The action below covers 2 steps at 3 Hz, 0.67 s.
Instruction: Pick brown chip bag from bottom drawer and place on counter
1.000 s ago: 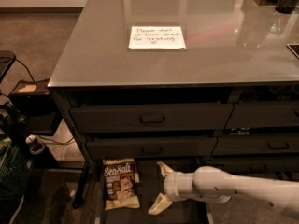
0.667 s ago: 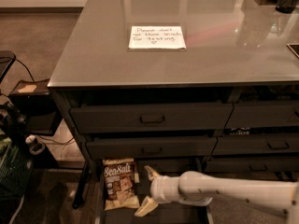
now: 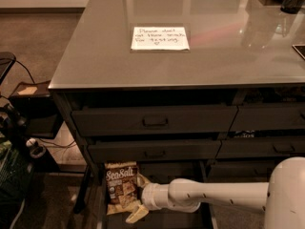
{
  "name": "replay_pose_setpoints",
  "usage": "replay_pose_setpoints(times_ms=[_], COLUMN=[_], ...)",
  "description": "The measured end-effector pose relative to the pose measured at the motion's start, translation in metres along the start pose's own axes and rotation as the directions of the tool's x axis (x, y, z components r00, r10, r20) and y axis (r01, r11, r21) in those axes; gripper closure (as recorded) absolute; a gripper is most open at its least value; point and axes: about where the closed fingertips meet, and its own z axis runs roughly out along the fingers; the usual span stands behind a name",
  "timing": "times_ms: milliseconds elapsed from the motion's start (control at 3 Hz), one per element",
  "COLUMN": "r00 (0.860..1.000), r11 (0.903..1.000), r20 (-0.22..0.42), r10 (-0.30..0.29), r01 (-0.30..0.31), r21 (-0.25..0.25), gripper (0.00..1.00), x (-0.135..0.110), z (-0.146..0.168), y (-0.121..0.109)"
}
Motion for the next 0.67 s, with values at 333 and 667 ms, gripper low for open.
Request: replay_pose_setpoints(times_ms=[333,667], r00=[1.0,0.998], r11=[0.9997,0.9984], r20=[-0.003,0.008], r10=[0.023,0.057], r01=[-0.023,-0.057], r21=[-0.001,-0.004], gripper=[0.0,0.0], x=[0.018,0.046], z=[0.008,0.026], y=[-0.006,-0.02])
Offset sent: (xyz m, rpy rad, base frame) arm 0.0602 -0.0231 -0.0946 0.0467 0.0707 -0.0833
